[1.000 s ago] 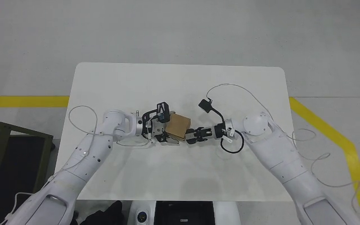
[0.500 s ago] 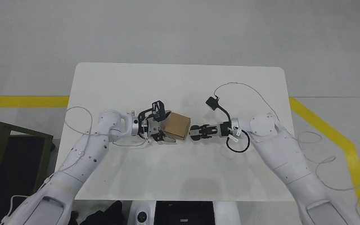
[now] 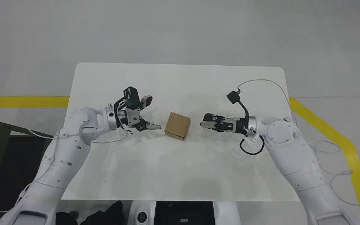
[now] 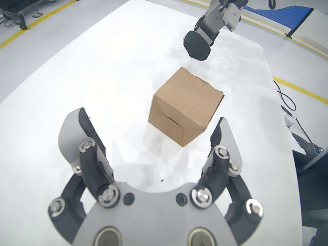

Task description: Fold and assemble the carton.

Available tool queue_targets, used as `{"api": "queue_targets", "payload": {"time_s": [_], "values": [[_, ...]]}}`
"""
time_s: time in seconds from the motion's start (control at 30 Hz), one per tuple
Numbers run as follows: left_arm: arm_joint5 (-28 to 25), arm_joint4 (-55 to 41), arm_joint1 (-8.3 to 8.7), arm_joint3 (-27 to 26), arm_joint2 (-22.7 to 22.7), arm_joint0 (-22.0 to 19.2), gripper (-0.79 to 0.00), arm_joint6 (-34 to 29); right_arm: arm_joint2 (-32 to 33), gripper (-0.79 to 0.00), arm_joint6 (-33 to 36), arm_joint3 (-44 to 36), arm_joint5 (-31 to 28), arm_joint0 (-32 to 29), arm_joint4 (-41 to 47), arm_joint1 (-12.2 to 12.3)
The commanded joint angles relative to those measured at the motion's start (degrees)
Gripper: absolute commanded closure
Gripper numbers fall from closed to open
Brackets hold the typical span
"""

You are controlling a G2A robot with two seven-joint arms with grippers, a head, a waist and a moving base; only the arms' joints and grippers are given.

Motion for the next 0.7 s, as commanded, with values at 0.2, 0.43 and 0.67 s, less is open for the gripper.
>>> {"api": "queue_targets", "payload": {"time_s": [0.2, 0.43, 0.67], "values": [[1.39, -3.07, 1.38, -0.19, -6.69, 0.62, -0.785, -1.88, 6.2, -0.785, -13.74, 1.19, -18.43, -0.88, -9.63, 0.6], [2.01, -5.32, 2.27, 0.31, -11.09, -0.38, -0.785, -3.37, 13.33, -0.785, -26.8, 0.05, -21.94, -1.2, -28.09, 1.09], [2.01, -7.38, 2.93, 0.98, -13.72, -1.57, -0.785, -5.32, 20.29, -0.785, -37.11, -3.76, -19.82, -3.5, -43.98, 1.85]]}}
